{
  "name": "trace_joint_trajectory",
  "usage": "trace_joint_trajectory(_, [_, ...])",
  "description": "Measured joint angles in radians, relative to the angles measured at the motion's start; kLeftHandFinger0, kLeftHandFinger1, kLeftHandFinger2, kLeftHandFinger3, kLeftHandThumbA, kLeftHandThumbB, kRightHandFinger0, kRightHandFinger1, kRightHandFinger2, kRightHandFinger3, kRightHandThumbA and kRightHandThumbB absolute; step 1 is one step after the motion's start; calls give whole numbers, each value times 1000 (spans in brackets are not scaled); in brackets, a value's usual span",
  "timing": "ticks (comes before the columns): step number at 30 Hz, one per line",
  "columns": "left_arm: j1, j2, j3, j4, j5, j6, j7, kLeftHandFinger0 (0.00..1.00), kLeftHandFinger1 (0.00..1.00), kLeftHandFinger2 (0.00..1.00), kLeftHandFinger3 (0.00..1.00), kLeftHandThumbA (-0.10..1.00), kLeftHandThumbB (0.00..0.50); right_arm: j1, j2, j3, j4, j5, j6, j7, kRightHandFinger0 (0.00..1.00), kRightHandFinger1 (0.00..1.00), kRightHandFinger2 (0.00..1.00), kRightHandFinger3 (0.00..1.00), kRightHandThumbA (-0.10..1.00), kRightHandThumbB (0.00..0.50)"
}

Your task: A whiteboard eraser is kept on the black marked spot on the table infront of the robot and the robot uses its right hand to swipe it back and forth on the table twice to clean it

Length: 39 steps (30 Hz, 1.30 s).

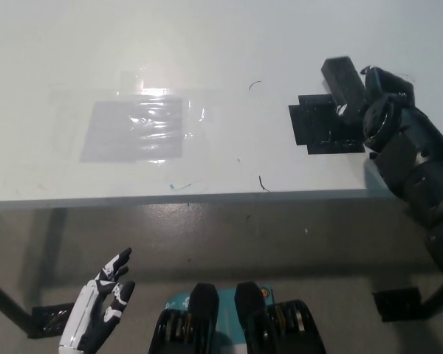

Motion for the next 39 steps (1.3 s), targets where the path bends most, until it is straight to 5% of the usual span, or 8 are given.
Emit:
trace_joint_trajectory(6, [-5, 3, 0, 0, 4, 0, 0, 1000, 1000, 1000, 1000, 819, 441, 0, 0, 15, -3, -7, -5, -24, 0, 0, 76, 572, 46, 210])
trace_joint_trajectory(10, [-5, 3, 0, -1, 12, 1, 0, 1000, 1000, 1000, 1000, 826, 437, 10, 1, 23, -4, -9, -14, -25, 0, 0, 105, 752, 63, 198])
trace_joint_trajectory(13, [-3, 3, 0, -1, 16, 0, 0, 1000, 1000, 1000, 1000, 827, 434, 42, 5, 27, -11, -10, -22, -27, 144, 157, 300, 845, 74, 174])
trace_joint_trajectory(16, [8, 3, 0, -1, 18, 0, 0, 1000, 1000, 1000, 1000, 824, 432, 86, 14, 33, -19, -12, -28, -34, 11, 54, 234, 905, 97, 193])
trace_joint_trajectory(24, [30, 3, -1, 0, 19, -1, 0, 1000, 1000, 1000, 1000, 817, 416, 109, 9, 37, -42, -16, -43, -39, 0, 13, 23, 461, 91, 135])
trace_joint_trajectory(30, [43, 3, -1, 1, 18, -4, 0, 1000, 1000, 1000, 1000, 807, 416, 123, 10, 44, -54, -21, -58, -47, 62, 140, 193, 612, 167, 142])
trace_joint_trajectory(32, [46, 3, -2, 2, 18, -4, 0, 1000, 1000, 1000, 1000, 808, 416, 122, 16, 50, -57, -25, -59, -47, 124, 195, 291, 852, 167, 147])
trace_joint_trajectory(39, [49, 3, -3, 5, 18, -7, 0, 1000, 1000, 1000, 1000, 800, 407, 111, 87, 55, -76, -36, -30, -47, 0, 2, 49, 528, 38, 149])
